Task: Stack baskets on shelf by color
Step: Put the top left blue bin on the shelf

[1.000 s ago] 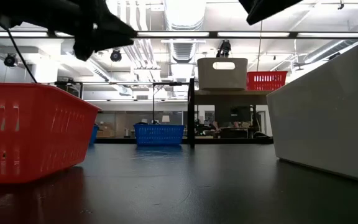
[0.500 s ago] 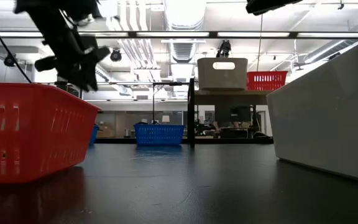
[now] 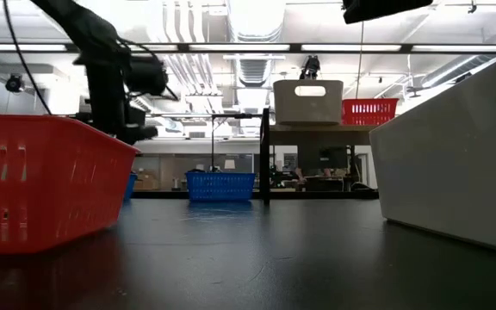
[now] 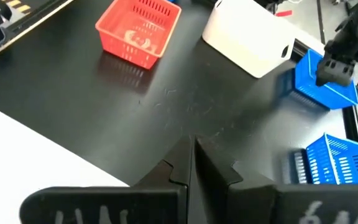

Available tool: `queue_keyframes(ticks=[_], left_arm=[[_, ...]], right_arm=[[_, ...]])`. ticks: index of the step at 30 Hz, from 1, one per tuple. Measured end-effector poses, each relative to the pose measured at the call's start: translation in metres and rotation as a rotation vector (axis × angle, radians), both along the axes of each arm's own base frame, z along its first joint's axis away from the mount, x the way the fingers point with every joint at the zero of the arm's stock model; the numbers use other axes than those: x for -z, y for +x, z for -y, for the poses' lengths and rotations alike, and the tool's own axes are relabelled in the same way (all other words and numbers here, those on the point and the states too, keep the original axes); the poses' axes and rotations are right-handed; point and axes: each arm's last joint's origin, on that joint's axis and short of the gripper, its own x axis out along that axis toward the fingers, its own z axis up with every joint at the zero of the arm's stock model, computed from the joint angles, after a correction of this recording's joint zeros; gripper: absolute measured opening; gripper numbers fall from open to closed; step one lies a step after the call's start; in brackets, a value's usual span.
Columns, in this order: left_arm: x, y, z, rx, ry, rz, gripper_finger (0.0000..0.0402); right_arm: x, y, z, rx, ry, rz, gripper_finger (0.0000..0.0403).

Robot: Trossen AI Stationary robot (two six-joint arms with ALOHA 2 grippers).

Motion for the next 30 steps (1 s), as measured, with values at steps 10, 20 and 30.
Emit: queue_keyframes(ticks=[10, 20, 30], left_arm=[[0.021, 0.007, -0.009, -0.013, -0.040, -0.092, 0.0106], [0.022, 0.008, -0.009, -0.003, -0.038, -0.097, 0.0005], [-0.009, 0.006, -0.003, 0.064, 0.051, -0.104, 0.0000]], right_arm=[[0.004, -0.001, 0.000, -0.008, -0.015, -0.008, 0.0013], [0.008, -0.002, 0.001, 0.005, -0.001, -0.024, 0.0013], [0.008, -0.002, 0.000, 0.013, 0.010, -0.025, 0.0013]])
